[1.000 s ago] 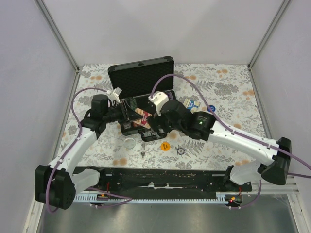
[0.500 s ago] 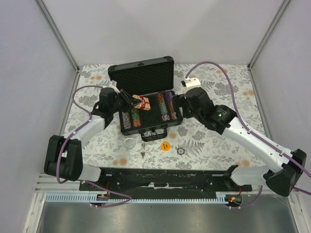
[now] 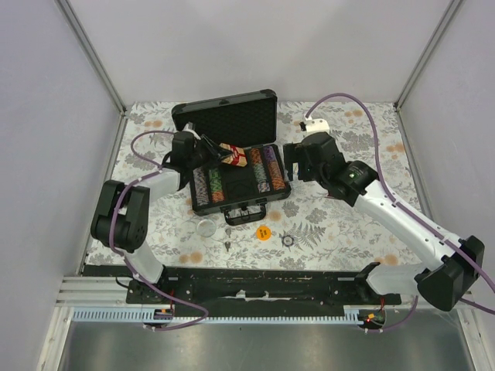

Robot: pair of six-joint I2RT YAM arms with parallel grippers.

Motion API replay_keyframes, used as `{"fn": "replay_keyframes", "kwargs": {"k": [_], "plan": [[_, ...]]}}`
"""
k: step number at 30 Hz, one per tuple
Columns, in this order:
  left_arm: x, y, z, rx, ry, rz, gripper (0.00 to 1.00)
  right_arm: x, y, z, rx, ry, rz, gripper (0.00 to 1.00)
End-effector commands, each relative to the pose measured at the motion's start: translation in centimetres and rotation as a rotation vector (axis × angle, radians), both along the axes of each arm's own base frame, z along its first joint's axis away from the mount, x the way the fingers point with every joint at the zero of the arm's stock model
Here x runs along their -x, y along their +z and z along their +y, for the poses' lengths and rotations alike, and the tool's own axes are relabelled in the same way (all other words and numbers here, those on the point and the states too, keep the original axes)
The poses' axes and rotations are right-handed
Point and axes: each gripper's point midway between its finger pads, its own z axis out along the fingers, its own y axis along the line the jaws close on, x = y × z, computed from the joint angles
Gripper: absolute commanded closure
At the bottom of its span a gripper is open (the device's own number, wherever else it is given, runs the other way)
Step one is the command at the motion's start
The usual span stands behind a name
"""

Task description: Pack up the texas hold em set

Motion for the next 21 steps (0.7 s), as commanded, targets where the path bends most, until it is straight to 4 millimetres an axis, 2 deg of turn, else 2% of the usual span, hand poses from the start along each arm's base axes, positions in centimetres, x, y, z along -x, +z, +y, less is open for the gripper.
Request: {"fn": "replay_keyframes", "kwargs": {"k": [1, 8, 16, 21], "plan": [[-2.0, 3.9, -1.5, 0.050, -0.024, -0.131, 0.98, -1.1, 0.8, -0.4, -0.013, -0.037, -0.015, 0.02], [-1.4, 1.7, -1.9, -0.011, -0.025, -0.100, 0.98, -2.0, -0.1, -0.5, -0.001, -0.042, 0.012, 0.02], [-1.1, 0.5, -1.0, -0.086, 0.037, -0.078, 0.98, -2.5, -0.8, -0.8, 0.009, -0.042, 0.034, 0.02], [-1.7, 0.4, -1.0, -0.085, 0.053, -0.081, 0.98, -2.3, -0.9, -0.9, 0.005, -0.043, 0.036, 0.02]]}}
